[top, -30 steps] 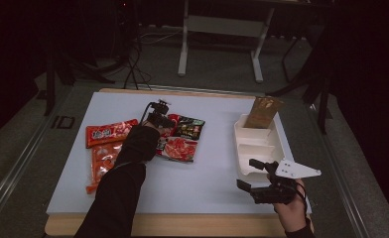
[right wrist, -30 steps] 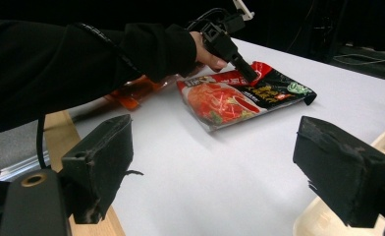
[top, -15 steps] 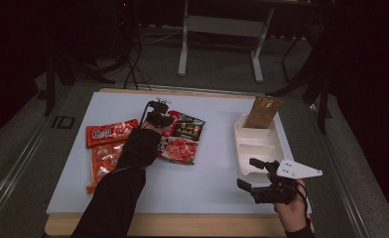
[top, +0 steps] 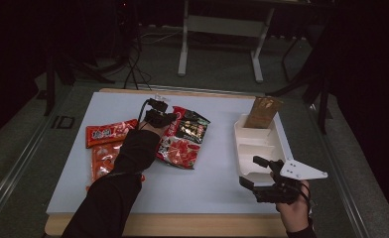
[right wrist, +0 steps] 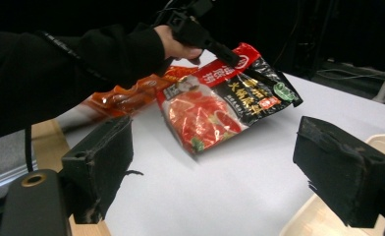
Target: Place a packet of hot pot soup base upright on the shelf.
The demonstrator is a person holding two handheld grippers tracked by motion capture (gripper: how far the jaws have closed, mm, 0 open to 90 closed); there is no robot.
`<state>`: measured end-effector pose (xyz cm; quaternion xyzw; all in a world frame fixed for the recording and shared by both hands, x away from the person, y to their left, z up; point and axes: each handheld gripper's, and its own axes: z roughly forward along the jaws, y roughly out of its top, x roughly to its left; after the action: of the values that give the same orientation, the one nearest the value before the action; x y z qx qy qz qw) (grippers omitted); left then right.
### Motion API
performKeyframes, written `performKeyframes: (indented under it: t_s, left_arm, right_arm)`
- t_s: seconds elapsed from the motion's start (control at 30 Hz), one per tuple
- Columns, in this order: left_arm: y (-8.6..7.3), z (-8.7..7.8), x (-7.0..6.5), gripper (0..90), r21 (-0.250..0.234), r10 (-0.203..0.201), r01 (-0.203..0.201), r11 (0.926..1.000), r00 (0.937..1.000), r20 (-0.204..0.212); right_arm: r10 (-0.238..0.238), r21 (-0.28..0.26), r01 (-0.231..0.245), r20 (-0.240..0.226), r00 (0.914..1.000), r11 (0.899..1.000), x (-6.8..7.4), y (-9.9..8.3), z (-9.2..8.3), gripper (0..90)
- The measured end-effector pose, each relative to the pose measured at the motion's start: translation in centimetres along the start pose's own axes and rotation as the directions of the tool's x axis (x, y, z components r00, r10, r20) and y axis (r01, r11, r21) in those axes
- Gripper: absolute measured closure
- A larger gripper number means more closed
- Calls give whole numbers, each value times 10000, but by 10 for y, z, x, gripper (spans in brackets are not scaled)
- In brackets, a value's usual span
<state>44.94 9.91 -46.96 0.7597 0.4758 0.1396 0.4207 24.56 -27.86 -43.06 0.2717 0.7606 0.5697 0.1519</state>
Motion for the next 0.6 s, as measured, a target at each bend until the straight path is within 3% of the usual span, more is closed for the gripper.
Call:
performKeyframes:
  t_s: [0.13, 0.23, 0.37, 0.6]
  left_arm:
    - [1, -9, -6, 887, -236, 97, -94, 9997, 9999, 132]
    - [1, -17, -12, 886, -623, 7, 33, 9981, 9980, 633]
    - [1, -26, -20, 887, -872, 332, -249, 9959, 9949, 950]
    - [-3, -42, -31, 887, -1486, 723, -515, 9876, 9878, 1383]
  right_arm:
    - [-64, 8, 64, 258, 9996, 10000, -1, 1, -2, 149]
    - [-301, 79, 297, 475, 9984, 9995, -1, 3, -3, 150]
    - [-564, 1, 566, 681, 9961, 9984, 0, 5, -4, 149]
    - [-498, -8, 501, 848, 9952, 9987, 0, 7, -6, 140]
